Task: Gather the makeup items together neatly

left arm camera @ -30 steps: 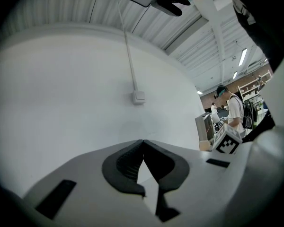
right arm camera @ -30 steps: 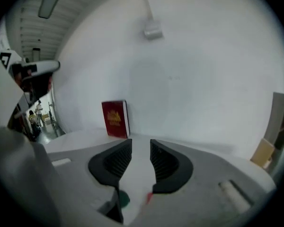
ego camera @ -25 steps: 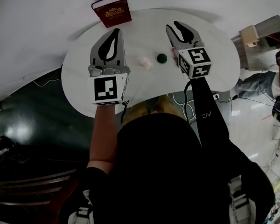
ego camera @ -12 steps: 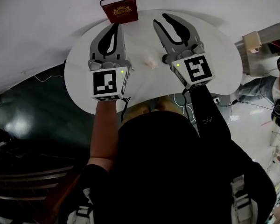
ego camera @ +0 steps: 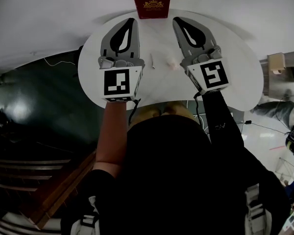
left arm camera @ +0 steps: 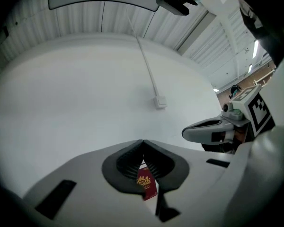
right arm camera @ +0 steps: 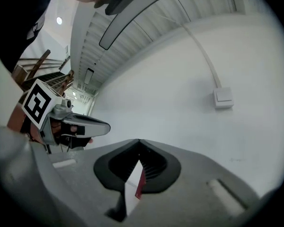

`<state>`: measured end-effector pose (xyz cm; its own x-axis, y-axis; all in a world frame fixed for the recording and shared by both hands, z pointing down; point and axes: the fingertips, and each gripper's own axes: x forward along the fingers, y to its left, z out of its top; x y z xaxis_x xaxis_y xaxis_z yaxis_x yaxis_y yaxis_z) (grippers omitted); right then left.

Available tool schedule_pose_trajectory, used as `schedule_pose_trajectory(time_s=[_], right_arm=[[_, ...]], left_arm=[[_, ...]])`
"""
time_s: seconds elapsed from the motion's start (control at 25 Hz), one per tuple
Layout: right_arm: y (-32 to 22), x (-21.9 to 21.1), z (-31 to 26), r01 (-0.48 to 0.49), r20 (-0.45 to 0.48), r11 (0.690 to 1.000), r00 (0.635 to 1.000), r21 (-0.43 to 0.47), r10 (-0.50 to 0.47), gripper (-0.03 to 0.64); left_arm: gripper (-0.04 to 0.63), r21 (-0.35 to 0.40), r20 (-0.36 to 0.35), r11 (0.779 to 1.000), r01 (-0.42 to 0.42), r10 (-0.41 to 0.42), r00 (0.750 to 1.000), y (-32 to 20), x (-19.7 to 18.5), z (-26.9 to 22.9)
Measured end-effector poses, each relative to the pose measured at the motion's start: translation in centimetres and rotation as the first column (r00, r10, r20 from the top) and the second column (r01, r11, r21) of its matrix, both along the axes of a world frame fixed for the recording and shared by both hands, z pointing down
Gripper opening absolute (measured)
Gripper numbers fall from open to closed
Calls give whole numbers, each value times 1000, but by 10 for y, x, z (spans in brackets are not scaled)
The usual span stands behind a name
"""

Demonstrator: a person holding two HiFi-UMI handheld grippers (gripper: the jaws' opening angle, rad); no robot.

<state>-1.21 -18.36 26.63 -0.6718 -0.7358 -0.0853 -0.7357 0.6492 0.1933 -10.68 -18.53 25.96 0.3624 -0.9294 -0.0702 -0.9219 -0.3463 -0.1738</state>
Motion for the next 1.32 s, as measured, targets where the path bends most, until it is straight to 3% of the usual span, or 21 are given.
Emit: schedule_pose_trajectory(time_s=[0.2,0.68,0.92,1.32], right_arm=[[-2,8,11,-17,-41,1000,999,-19,16,5],[-8,20,11,-53,-10,999,999,-2,53,5],[-11,27,23,-86,-36,994,996,-62,84,5],[-15,17,23,-67,-17,995,998,-75,66,5]], left_arm=[[8,-4,-7,1000,-16,15,1000,0,6,5],[8,-35,-21,999,-33,32,999,-6,16,14],[8,-50,16,999,-1,2,1000,-12,14,20],[8,-96,30,994,58,-56,998,-22,-3,29]])
